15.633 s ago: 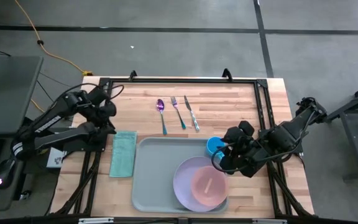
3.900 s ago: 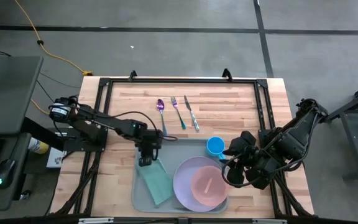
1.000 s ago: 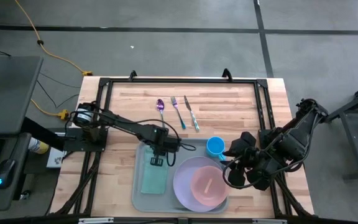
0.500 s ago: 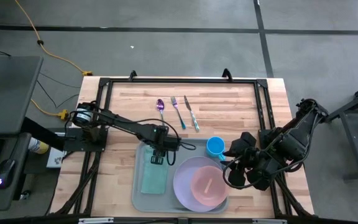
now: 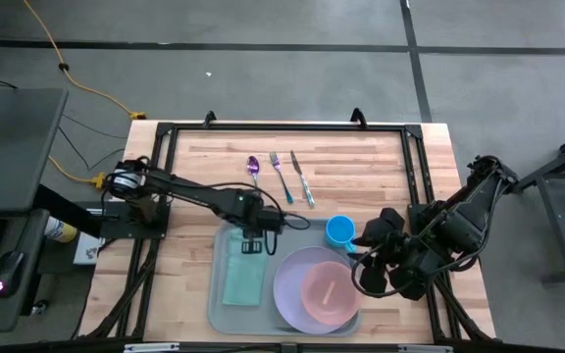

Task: Set up tray
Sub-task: Put the green table knife on the light green table napkin

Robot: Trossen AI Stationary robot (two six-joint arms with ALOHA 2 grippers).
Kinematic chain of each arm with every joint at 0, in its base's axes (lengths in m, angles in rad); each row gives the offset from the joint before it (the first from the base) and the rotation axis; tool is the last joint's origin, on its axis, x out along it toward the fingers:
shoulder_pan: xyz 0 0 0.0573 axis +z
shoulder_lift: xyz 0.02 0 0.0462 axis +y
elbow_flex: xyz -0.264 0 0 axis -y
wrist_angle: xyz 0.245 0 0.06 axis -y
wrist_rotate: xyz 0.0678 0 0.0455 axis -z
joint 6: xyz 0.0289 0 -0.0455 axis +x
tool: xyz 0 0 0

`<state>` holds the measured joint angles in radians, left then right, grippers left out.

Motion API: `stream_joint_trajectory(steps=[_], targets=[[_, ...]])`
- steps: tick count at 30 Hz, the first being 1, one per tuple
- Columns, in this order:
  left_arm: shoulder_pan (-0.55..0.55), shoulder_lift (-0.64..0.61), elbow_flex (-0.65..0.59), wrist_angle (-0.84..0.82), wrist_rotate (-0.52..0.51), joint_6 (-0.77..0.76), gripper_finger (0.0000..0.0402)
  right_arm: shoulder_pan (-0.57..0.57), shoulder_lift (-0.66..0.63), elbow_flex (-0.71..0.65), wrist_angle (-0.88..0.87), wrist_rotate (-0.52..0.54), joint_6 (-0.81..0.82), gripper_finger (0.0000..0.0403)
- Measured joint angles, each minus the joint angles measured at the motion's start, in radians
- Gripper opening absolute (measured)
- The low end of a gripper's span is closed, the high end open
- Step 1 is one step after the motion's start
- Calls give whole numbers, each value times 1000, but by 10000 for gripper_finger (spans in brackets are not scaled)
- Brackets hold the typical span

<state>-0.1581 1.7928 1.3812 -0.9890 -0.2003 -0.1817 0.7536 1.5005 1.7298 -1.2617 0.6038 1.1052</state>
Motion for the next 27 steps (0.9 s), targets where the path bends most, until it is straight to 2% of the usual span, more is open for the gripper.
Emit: stream_joint_trajectory(steps=[2, 5, 8, 13, 16, 20, 27], targets=[[-1, -21, -18, -26, -1, -51, 121, 0, 0, 0, -15, 25, 30, 131], [2, -63, -32, -22, -59, -70, 75, 0, 0, -19, -63, 71, 108, 131], [23, -129, -35, -51, -127, -69, 37, -8, 0, -52, -101, 72, 179, 131], [77, -259, -34, -97, -203, -50, 12, -63, -1, -90, -103, 35, 200, 131], [117, -337, -34, -104, -215, -23, 33, -125, -15, -89, -103, 52, 171, 131], [157, -426, -34, -137, -244, 17, 96, -270, -54, -88, -101, 40, 124, 131], [187, -548, -34, -145, -285, 134, 185, -613, -60, -87, 9, -114, -141, 131]])
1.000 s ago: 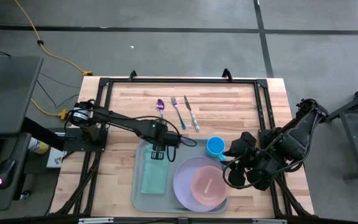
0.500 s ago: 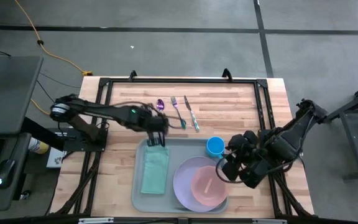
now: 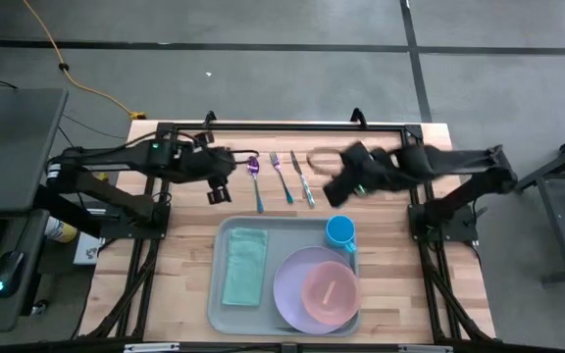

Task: Set up tray
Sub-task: Put the green table knife on the light green table napkin

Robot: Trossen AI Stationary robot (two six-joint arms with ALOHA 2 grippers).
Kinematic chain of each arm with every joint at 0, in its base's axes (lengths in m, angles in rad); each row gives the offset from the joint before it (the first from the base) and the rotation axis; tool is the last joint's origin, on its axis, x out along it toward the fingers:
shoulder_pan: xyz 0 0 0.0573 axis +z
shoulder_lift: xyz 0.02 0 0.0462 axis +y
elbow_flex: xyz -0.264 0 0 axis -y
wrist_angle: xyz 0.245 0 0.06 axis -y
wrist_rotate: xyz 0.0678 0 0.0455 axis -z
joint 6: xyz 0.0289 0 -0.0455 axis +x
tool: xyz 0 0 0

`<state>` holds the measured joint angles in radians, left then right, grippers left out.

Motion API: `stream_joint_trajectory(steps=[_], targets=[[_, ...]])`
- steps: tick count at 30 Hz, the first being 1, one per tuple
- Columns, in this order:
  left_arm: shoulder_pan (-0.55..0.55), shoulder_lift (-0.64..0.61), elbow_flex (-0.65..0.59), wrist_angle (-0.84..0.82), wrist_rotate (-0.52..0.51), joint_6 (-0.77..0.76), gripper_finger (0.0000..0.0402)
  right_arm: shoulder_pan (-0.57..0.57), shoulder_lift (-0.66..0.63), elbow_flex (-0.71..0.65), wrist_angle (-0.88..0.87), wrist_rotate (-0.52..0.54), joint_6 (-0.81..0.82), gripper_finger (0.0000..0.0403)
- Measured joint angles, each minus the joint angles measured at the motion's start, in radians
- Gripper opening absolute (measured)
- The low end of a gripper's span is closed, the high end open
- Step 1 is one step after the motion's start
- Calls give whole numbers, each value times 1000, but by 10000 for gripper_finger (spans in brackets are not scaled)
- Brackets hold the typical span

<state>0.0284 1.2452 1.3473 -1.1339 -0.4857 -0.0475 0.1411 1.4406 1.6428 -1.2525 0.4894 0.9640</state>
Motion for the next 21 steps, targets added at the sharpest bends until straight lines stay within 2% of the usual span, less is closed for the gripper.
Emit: stream_joint_trajectory(steps=[5, 10, 13, 18, 21], targets=[[-1, -76, -3, -13, -7, 71, 220, -216, 76, 0, 120, -141, -172, 131], [5, -171, -2, -32, -10, 118, 235, -353, 201, 0, 171, -305, -247, 151], [5, -241, -2, -19, -7, 143, 239, -396, 293, 0, 179, -387, -258, 179], [4, -335, -1, -13, 4, 180, 237, -423, 435, 0, 190, -420, -262, 225], [4, -374, 0, -23, 9, 197, 238, -433, 508, 0, 196, -454, -265, 240]])
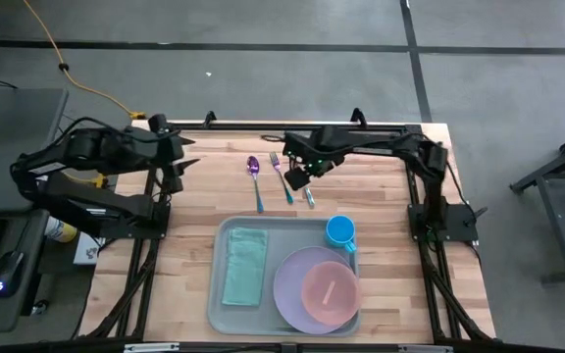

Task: Set up tray
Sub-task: Put the green table knife on the light green table napkin

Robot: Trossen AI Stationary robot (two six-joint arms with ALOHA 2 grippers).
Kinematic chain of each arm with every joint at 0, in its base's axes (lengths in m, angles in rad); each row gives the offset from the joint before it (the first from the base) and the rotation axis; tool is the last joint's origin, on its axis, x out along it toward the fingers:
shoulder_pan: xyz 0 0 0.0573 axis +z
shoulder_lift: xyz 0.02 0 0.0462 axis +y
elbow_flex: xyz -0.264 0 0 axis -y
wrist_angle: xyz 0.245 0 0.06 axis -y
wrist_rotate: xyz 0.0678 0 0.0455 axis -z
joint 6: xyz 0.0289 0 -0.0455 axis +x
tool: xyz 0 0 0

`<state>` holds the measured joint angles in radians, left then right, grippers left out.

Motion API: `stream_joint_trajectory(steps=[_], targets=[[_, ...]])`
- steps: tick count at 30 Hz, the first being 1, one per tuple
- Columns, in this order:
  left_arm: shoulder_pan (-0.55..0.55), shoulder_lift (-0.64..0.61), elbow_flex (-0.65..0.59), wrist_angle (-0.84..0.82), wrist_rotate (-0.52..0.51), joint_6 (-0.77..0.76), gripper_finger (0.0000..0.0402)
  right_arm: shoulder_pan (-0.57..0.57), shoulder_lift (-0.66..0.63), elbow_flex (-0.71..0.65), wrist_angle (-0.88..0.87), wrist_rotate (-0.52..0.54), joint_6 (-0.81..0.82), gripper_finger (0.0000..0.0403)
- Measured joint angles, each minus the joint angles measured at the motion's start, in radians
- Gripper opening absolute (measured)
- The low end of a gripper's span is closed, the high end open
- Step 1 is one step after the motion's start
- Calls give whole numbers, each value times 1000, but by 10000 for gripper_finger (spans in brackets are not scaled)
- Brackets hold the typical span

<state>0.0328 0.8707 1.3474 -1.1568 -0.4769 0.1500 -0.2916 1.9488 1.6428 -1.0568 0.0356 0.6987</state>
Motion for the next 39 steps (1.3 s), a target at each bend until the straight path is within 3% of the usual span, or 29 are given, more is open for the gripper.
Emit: stream_joint_trajectory(steps=[13, 28, 39], targets=[[0, -60, -1, -95, -1, 9, 239, -7, 139, 0, 45, -98, 25, 244], [0, -71, -1, -102, -5, 44, 239, 9, 143, -3, 22, -79, 32, 244], [0, -71, -1, -102, -4, 55, 239, 31, 215, -3, 33, -95, 53, 238]])
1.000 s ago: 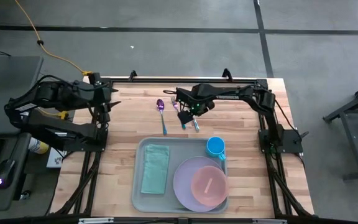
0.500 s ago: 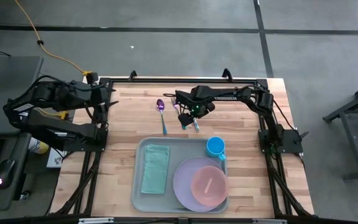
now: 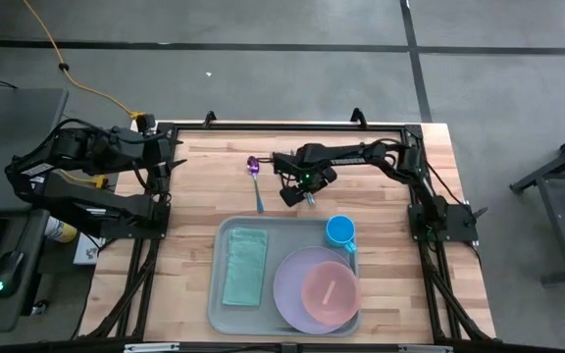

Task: Set up tray
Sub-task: Put the green table knife on the light green table napkin

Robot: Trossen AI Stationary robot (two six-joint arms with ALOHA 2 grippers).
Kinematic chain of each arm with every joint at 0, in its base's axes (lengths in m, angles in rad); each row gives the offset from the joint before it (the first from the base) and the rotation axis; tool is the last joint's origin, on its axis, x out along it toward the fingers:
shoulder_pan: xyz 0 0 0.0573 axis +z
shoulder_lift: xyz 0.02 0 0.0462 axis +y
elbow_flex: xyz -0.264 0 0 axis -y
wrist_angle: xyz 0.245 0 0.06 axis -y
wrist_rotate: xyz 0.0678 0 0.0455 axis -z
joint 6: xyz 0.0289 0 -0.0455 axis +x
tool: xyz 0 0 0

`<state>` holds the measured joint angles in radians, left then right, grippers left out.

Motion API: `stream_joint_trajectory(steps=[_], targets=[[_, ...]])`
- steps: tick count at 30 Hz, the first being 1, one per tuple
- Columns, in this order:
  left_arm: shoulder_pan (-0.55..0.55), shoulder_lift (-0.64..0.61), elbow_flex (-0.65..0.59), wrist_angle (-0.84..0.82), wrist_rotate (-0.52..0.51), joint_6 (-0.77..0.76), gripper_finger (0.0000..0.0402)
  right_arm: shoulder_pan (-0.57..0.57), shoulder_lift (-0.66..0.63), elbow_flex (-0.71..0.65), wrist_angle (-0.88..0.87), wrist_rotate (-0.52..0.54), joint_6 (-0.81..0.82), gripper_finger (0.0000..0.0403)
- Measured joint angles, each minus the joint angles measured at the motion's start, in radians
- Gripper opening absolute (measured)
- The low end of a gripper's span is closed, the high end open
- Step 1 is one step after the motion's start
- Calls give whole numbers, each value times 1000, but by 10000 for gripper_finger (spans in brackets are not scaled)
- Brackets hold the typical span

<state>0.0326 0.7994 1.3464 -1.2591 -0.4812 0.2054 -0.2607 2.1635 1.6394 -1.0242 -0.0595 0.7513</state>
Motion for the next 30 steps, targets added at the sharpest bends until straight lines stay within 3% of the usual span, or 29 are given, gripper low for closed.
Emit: stream_joint_trajectory(steps=[15, 30], targets=[[0, 0, 1, -31, 2, 10, 239, 20, 52, 5, 2, 15, 53, 231], [0, 0, 1, -32, 3, 10, 239, 27, 55, 1, 5, 5, 66, 136]])
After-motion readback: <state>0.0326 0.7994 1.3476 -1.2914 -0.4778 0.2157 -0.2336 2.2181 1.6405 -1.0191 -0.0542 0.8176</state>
